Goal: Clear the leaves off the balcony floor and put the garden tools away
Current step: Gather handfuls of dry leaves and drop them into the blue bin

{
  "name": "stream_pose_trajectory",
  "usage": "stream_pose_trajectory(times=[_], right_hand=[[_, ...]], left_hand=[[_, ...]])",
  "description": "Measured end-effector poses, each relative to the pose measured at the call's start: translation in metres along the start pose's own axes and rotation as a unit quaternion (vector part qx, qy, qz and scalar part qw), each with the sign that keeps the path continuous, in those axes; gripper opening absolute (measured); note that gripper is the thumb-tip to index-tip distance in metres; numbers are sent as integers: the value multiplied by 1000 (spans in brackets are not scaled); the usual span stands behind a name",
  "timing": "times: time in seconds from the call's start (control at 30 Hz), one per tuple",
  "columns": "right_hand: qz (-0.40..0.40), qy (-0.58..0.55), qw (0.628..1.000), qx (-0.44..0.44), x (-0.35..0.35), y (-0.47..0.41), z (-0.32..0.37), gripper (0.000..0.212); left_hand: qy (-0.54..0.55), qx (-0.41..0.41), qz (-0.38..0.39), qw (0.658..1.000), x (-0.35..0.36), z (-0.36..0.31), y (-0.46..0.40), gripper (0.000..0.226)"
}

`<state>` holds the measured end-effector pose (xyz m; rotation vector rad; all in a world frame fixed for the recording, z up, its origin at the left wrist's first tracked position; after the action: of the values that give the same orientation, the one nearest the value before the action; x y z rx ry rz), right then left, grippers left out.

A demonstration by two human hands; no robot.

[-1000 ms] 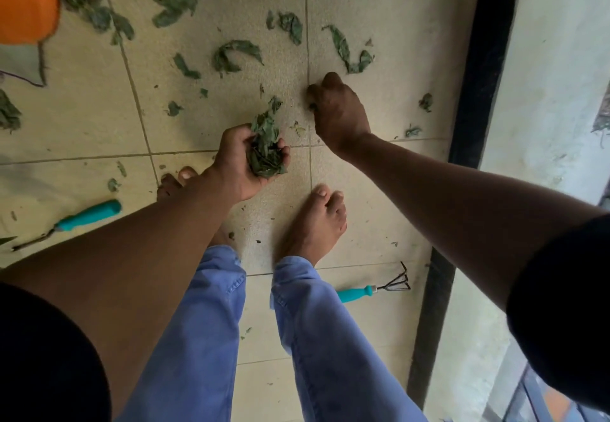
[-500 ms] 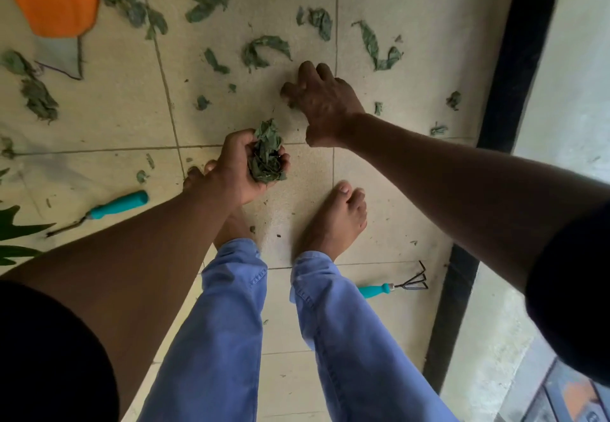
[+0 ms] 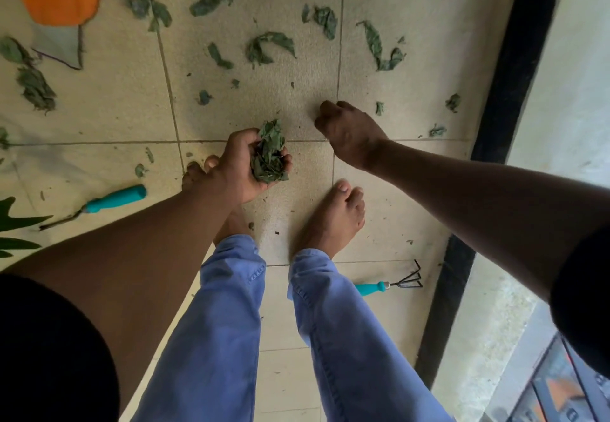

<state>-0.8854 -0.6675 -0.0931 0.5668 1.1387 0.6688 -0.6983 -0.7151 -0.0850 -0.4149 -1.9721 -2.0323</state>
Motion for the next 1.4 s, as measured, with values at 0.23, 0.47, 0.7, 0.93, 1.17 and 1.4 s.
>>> stream_pose_trajectory(times=[0.23, 0.47, 0.7, 0.93, 1.17, 1.4], right_hand=[[-106, -298, 932, 176, -8, 14, 7, 19], [-239, -381, 891, 61, -55, 69, 84, 9], [-201, -322, 924, 39, -38, 87, 91, 31], [-253, -304, 899, 189, -16, 110, 9, 35], [-141, -276, 906, 288, 17, 69, -78, 35], [-117, -272, 912, 283, 12, 45, -73, 20]], left_hand=[[5, 10, -10, 1000, 5, -2, 7, 33], [-45, 38, 21, 998, 32, -1, 10, 35], [-50, 35, 68, 996, 56, 15, -5, 36], [17, 16, 36, 999, 80, 30, -16, 27], [-8, 3, 41, 999, 90, 22, -29, 27], [-33, -8, 45, 998, 89, 17, -37, 29]])
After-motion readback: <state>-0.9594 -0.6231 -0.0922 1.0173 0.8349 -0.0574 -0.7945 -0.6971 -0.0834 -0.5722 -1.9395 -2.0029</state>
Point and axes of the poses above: each hand's wrist, its own y-axis away from the middle knuckle, its own x-axis out of the palm, z = x × y, the point moved 4 cm from there along -y, towards the middle knuckle, and after that the axes turned 13 degrees about z, right-handed, at the moved point
